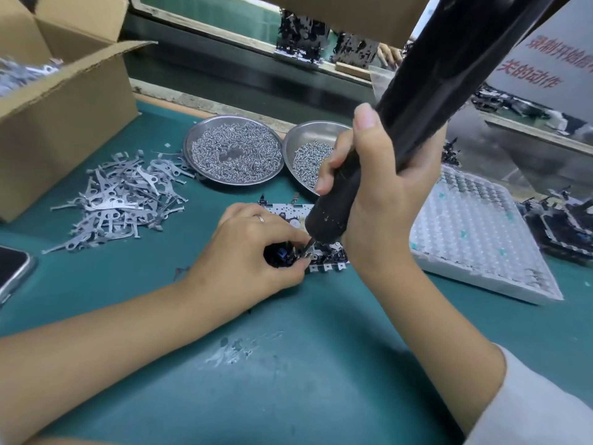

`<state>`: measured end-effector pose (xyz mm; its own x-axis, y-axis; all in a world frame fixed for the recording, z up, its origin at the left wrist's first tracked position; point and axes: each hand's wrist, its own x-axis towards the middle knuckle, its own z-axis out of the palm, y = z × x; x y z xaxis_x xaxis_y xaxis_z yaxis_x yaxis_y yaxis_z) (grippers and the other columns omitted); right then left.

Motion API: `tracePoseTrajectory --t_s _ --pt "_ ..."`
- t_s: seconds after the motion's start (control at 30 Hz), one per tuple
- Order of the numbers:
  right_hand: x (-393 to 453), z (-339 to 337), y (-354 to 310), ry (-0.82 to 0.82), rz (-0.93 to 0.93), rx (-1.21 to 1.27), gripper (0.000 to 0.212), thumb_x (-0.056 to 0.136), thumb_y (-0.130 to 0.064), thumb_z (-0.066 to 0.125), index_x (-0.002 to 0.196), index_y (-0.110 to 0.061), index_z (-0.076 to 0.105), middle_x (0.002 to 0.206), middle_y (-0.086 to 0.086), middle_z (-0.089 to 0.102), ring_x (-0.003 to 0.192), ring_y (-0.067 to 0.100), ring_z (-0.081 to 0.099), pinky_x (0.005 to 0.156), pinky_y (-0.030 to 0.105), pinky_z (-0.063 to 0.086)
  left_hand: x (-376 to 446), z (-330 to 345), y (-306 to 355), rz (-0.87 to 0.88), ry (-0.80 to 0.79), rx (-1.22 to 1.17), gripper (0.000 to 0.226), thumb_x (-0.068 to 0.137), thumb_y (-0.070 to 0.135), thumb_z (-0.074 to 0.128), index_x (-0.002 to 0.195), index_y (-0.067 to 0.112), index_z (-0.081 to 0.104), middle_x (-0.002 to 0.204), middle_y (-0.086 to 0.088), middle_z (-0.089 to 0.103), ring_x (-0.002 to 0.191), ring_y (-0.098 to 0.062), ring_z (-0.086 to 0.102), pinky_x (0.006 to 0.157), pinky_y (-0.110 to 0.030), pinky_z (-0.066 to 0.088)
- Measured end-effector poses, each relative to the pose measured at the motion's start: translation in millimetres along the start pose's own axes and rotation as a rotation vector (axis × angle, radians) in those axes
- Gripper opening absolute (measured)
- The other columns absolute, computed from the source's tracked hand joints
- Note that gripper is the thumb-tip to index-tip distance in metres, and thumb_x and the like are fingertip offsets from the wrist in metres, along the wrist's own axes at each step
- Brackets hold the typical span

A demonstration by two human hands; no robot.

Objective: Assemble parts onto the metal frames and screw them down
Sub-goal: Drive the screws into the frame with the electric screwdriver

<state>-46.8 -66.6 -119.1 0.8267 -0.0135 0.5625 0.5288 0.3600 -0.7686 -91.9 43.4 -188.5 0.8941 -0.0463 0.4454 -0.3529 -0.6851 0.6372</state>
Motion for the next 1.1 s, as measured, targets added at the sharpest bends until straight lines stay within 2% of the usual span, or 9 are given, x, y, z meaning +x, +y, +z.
tracePoseTrajectory --t_s 0.23,0.33,0.63,0.8,0.97,1.1 --pt "-0.6 -0.1 1.9 -0.006 -0.017 -0.01 0.02 0.088 -0.004 0.053 0.094 -0.009 0.034 0.053 0.007 0.046 0.036 0.022 0.043 0.042 0.023 0.038 0.3 -1.2 0.7 0.006 -0.001 0.003 0.023 0.063 0.031 0.073 0.082 0.017 0.077 0.077 0.013 0.066 0.083 -0.016 0.059 0.09 -0.035 0.037" --pt "-1.1 -0.2 2.4 -0.013 -0.021 -0.009 0.02 0.088 -0.003 0.053 0.095 -0.008 0.034 0.053 0.007 0.046 0.036 0.022 0.043 0.041 0.023 0.038 0.5 -1.1 0.7 0.018 0.01 -0.007 0.022 0.063 0.03 0.074 0.08 0.017 0.076 0.076 0.019 0.059 0.083 -0.011 0.055 0.089 -0.034 0.036" --pt "-2.8 0.6 2.6 -0.031 -0.044 -0.02 0.021 0.088 -0.003 0.053 0.093 -0.012 0.034 0.055 0.01 0.045 0.034 0.022 0.043 0.04 0.024 0.037 0.8 -2.9 0.7 0.012 -0.001 -0.019 0.022 0.064 0.031 0.072 0.081 0.018 0.077 0.078 0.021 0.059 0.084 -0.009 0.053 0.089 -0.028 0.034" --pt "-3.2 -0.2 3.1 -0.035 -0.042 -0.025 0.021 0.089 -0.002 0.052 0.093 -0.01 0.033 0.055 0.01 0.045 0.035 0.022 0.043 0.04 0.026 0.038 1.5 -3.5 2.4 0.028 -0.012 -0.018 0.022 0.064 0.029 0.072 0.081 0.016 0.077 0.079 0.02 0.06 0.082 -0.018 0.059 0.087 -0.034 0.04" --pt "-3.0 -0.1 3.5 -0.036 -0.041 -0.026 0.021 0.089 -0.002 0.052 0.093 -0.01 0.033 0.056 0.009 0.045 0.035 0.022 0.043 0.04 0.026 0.038 1.5 -3.7 2.1 0.042 -0.01 -0.039 0.021 0.064 0.028 0.073 0.08 0.015 0.077 0.079 0.02 0.06 0.081 -0.018 0.058 0.085 -0.036 0.043" --pt "-3.7 -0.4 4.0 -0.032 -0.037 -0.037 0.02 0.089 -0.002 0.052 0.092 -0.009 0.034 0.055 0.01 0.045 0.035 0.023 0.043 0.041 0.025 0.038 1.4 -2.8 1.2 0.038 -0.007 -0.047 0.021 0.064 0.027 0.073 0.081 0.015 0.077 0.08 0.013 0.068 0.082 -0.021 0.061 0.085 -0.041 0.046"
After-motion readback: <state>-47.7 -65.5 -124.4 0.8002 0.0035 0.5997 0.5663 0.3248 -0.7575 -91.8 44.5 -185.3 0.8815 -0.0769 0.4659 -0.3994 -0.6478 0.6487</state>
